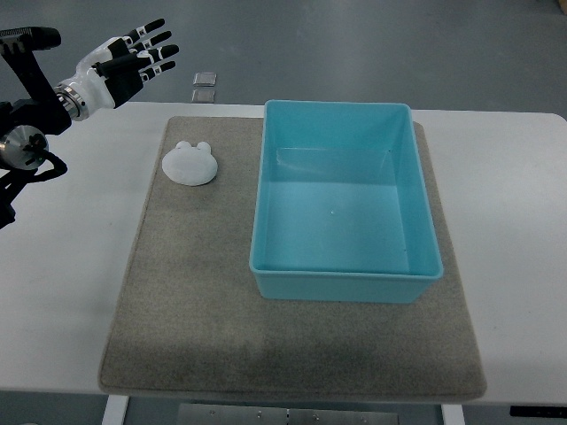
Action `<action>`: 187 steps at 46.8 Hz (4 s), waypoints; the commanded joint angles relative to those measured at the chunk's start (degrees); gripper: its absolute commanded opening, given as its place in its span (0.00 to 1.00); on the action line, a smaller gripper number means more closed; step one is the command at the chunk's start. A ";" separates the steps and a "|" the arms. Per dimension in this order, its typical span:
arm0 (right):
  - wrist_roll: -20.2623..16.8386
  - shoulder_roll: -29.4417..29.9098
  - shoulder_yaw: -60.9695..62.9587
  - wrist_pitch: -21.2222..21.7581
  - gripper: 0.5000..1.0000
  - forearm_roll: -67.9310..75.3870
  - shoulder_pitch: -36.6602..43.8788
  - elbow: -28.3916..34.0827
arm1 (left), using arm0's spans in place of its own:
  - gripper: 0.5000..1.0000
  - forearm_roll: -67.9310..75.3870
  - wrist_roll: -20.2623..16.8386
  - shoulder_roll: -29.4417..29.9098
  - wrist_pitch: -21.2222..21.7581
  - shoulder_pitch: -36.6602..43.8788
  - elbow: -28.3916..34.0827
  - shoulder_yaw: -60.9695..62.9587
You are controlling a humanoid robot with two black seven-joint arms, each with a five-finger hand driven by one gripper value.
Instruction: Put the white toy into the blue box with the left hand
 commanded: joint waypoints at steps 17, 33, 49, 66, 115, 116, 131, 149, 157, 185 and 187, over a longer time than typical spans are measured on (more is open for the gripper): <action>0.00 0.00 0.00 0.00 0.87 0.00 0.01 0.00 | 1.00 0.44 -0.25 0.17 0.17 -0.09 0.27 0.65; 0.00 0.00 0.00 0.00 0.87 0.00 -0.08 0.00 | 0.98 9.92 -1.31 2.28 -2.91 -0.96 -0.35 2.59; 0.00 0.00 0.00 0.00 0.87 0.00 0.01 0.00 | 0.96 39.71 -8.42 10.27 -2.56 -1.14 -10.98 2.67; 0.00 0.00 0.00 0.00 0.87 0.00 0.01 0.00 | 0.96 73.29 -16.25 11.68 0.69 -1.14 -13.97 5.04; 0.00 0.00 0.00 0.00 0.87 0.00 0.01 0.00 | 0.52 86.14 -16.25 3.77 10.89 -0.79 -10.02 10.58; 0.00 0.00 0.00 0.00 0.87 0.00 0.01 0.00 | 0.48 86.14 -16.25 3.77 10.89 -0.79 -10.02 10.58; 0.00 0.00 0.00 0.00 0.87 0.00 0.01 0.00 | 0.00 85.96 -16.34 4.21 10.80 -0.79 -10.02 10.67; 0.00 0.00 0.00 0.00 0.87 0.00 0.01 0.00 | 0.00 84.99 -16.34 4.47 10.98 -2.90 -10.02 10.41; 0.00 0.00 0.00 0.00 0.87 0.00 0.01 0.00 | 0.00 84.73 -16.51 6.49 10.98 -6.50 -11.86 9.97; 0.00 0.00 0.00 0.00 0.87 0.00 0.01 0.00 | 0.00 84.55 -16.43 12.92 9.92 -15.29 -33.92 9.79; 0.00 0.00 0.00 0.00 0.87 0.00 0.01 0.00 | 0.00 84.64 -16.43 12.65 9.92 -15.29 -34.80 9.79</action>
